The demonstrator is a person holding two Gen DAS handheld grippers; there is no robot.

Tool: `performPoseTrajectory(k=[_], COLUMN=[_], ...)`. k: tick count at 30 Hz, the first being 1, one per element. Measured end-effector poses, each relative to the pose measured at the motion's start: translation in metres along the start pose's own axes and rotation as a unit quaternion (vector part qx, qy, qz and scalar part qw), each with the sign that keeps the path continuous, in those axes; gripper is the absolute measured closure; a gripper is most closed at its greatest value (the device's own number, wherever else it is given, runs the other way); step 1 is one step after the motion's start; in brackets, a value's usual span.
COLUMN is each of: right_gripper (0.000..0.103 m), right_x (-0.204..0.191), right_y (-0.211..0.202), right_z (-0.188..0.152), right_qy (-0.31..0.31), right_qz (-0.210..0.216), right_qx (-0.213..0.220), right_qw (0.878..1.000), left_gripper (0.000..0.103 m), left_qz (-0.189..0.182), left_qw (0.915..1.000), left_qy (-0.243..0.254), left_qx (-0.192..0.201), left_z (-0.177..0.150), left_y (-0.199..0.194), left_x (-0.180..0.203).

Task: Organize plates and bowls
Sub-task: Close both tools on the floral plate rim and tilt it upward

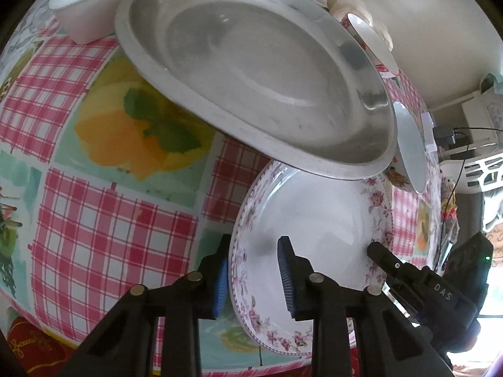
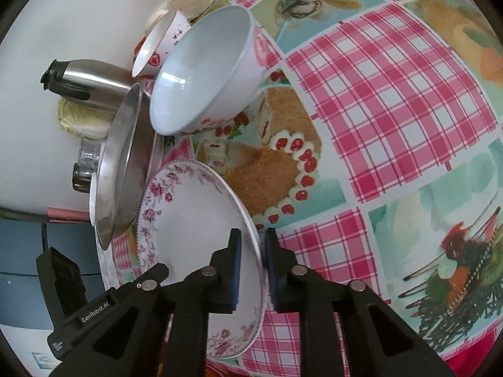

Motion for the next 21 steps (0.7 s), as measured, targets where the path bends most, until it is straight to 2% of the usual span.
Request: performPoseTrajectory(k=[3,8,12,15,21], right_gripper=[0.094,0.092,0.091,0.091,0.092], right_x=[0.003,0.000,0.014,0.023,0.034], right_y=[-0.002,-0.008,-0.021,-0.027,-0.036], right_z=[0.001,-0.003,0.002,0.006,0.011], right_qy=[-0.005,-0.025,-0.012,-0.004,-0.010], right_qz=[-0.004,-0.029,-0.041,-0.036,-0.034], right_qx=[0.002,0.012,0.027,0.028,0.026], right_qw=[1.000,0.999,0.999,0.999,0.999], left_gripper=[0.072,0.076,0.077,0.077,0.078], left_qz=[-0.003,0.033,0.011,0.022,0.032], left_qw=[1.0000,0.9984,0.9978,0.9957,0.9955], left_qy=[-0.005,0.046,0.061,0.086,0.088], left_qx=[0.000,-0.008,-0.025,-0.029,-0.015], left_z=[0.000,-0.004,-0.011,-0.015,-0.012], left_y=[0.001,0.000,0.004,0.007,0.007], left_x=[0.000,0.013,0.028,0.039,0.050])
Point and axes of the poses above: each gripper's, at about its wrist camera, not at the fingertips, and y roughly the way its jaws point, x to its right, z to its top, the point moved 6 cm from there along y, roughly the way its jaws point, and after that the axes turned 8 degrees about y, right-handed, at the moved point
